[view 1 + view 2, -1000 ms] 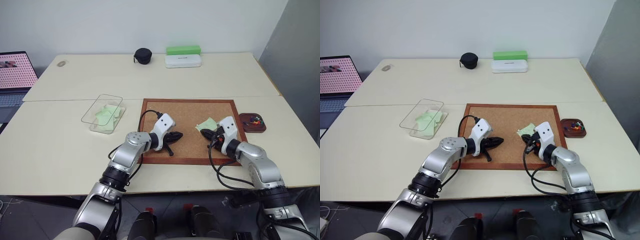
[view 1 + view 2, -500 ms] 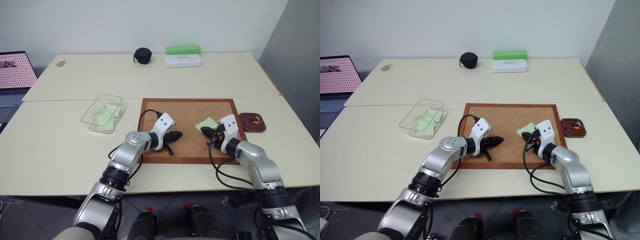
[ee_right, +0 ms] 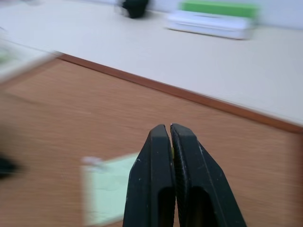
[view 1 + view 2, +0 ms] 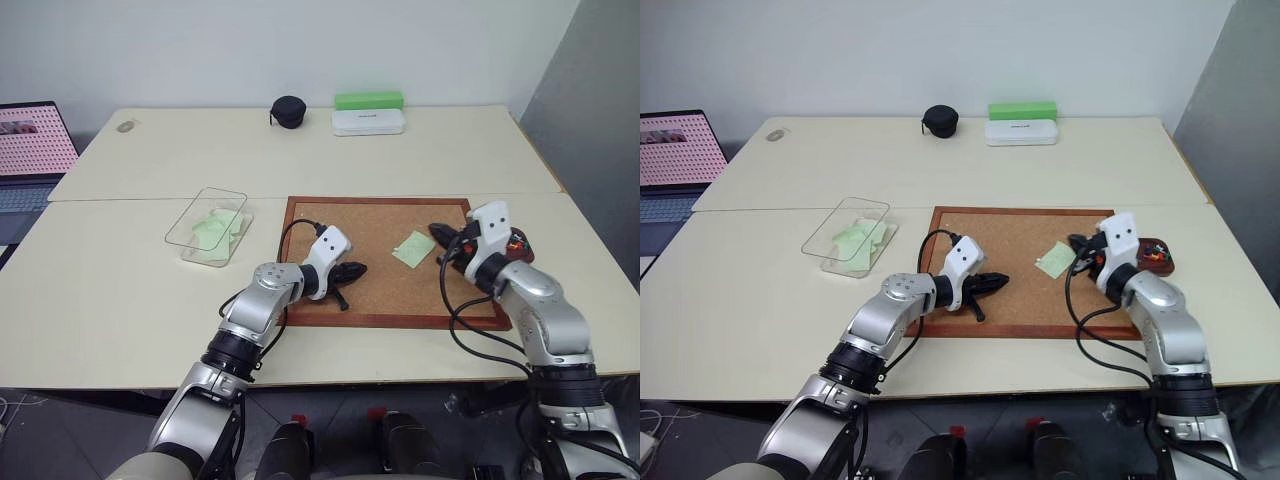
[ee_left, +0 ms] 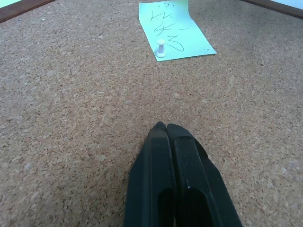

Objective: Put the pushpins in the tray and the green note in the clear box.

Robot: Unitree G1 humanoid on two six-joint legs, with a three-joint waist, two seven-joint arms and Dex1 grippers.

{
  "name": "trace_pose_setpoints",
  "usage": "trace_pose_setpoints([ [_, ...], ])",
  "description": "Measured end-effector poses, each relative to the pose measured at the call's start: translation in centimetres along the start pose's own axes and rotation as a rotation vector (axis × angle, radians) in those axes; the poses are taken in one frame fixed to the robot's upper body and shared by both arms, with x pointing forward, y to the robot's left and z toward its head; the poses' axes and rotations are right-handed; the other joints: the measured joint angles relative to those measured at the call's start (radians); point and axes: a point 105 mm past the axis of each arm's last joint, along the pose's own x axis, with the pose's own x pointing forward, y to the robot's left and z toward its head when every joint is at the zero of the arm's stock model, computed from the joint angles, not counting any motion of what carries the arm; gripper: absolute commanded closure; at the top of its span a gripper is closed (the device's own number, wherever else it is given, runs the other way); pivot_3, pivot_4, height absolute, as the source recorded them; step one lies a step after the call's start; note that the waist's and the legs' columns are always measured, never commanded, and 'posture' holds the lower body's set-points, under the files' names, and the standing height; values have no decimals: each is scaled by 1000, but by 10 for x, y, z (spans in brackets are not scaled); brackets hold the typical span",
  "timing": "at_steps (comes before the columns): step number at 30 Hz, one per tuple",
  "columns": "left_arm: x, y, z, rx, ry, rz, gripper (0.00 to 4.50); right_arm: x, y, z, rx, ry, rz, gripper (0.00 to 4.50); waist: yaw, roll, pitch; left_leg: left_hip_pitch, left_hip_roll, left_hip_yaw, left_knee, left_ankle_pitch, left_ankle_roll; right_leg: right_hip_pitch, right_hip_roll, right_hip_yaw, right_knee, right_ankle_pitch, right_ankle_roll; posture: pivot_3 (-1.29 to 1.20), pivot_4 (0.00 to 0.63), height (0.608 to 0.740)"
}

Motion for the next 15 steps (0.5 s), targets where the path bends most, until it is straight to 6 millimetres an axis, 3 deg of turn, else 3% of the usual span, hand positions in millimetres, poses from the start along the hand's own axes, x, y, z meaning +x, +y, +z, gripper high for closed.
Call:
trace_pose_setpoints([
  [2,0,0,0,0,2,0,4500,-4,-25,-1,-88,16,-96,4475,0,0,0,0,0,0,0,0,0,0,0,0,0,0,0,0,150,740],
  [6,0,1,0,0,1,0,4500,-11,-55,-14,-298,90,-149,4475,0,0,0,0,0,1,0,0,0,0,0,1,0,0,0,0,150,740],
  [15,1,1,0,0,-1,0,4500,-11,-66,-42,-371,179,-147,4475,0,0,0,0,0,1,0,0,0,0,0,1,0,0,0,0,150,740],
])
